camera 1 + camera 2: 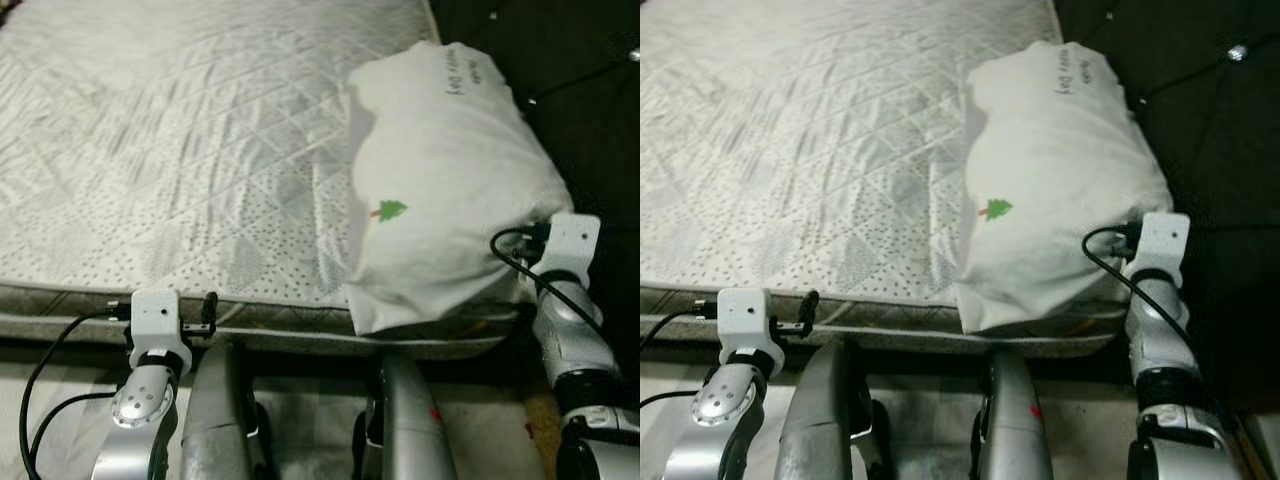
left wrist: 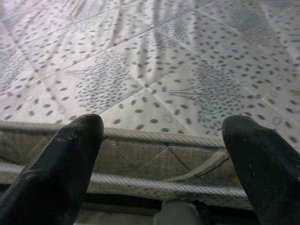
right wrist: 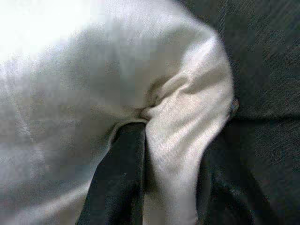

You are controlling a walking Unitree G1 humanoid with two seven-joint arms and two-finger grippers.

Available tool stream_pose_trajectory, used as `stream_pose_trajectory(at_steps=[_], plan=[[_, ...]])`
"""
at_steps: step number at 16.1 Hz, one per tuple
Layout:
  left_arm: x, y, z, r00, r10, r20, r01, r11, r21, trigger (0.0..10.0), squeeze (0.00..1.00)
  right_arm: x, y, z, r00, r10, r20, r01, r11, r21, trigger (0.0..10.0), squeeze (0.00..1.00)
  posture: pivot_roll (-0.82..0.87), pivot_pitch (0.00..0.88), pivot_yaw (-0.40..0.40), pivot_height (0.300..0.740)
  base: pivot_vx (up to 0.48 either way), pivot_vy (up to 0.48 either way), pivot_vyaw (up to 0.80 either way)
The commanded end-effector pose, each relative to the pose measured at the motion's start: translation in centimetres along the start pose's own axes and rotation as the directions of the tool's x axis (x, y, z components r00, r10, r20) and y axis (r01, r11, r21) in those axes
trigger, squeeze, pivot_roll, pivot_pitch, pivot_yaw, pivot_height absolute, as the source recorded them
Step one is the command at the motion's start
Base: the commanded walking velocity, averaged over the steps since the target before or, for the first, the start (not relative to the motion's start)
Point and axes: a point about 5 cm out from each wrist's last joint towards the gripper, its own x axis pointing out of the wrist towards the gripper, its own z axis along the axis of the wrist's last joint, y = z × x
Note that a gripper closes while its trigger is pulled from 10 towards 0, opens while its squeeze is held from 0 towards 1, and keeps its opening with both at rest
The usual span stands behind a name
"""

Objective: Clean up the room

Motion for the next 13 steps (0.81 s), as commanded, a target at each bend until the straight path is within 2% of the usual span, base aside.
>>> stream_pose_trajectory(at_steps=[1, 2, 4, 5, 7, 11, 13], plan=[[-0.2, 0.0, -0.3, 1.0, -0.001, -0.015, 0.001, 1.0, 0.001, 10.0, 0.0, 0.6, -0.3, 3.0, 0.991, 0.005, 0.132, -0.003, 1.0, -0.018, 10.0, 1.0, 0.06, 0.173, -0.058, 0.586, 0.0, 0.0, 0.0], [-0.3, 0.0, -0.3, 1.0, -0.003, -0.016, 0.003, 1.0, 0.001, 10.0, 0.0, 0.9, -1.1, 5.1, 0.976, -0.03, 0.217, 0.039, 0.999, -0.034, 10.0, 1.0, 0.06, 0.177, -0.061, 0.586, 0.0, 0.0, 0.0], [-0.4, 0.0, -0.3, 1.0, -0.001, -0.015, 0.001, 1.0, 0.001, 10.0, 0.0, 0.6, -1.0, 5.6, 0.97, -0.033, 0.242, 0.037, 0.999, -0.013, 10.0, 1.0, 0.06, 0.185, -0.068, 0.586, 0.0, 0.0, 0.0], [-0.6, 0.0, -0.3, 1.0, 0.004, -0.011, -0.004, 1.0, -0.003, 10.0, 0.0, -0.2, -0.6, 5.4, 0.969, -0.027, 0.245, 0.029, 1.0, -0.006, 10.0, 1.0, 0.06, 0.187, -0.07, 0.586, 0.0, 0.0, 0.0], [-0.7, 0.0, -0.2, 1.0, 0.008, -0.003, -0.008, 1.0, -0.007, 10.0, 0.0, -1.5, 0.4, 4.2, 0.976, -0.007, 0.218, 0.006, 1.0, 0.005, 10.0, 1.0, 0.06, 0.186, -0.073, 0.586, 0.0, 0.0, 0.0], [-0.8, -0.3, -0.1, 1.0, 0.003, 0.015, -0.002, 1.0, -0.008, 10.0, 0.0, -8.0, 3.9, -1.1, 0.989, 0.119, 0.087, -0.12, 0.993, 0.002, 10.0, 1.0, 0.05, 0.173, -0.07, 0.586, 0.0, 0.0, 0.0], [-0.8, -0.4, -0.1, 1.0, -0.002, 0.014, 0.002, 1.0, -0.007, 10.0, 0.0, -9.6, 4.3, -1.8, 0.985, 0.159, 0.061, -0.158, 0.987, -0.027, 10.0, 1.0, 0.04, 0.172, -0.07, 0.586, 0.0, 0.0, 0.0]])
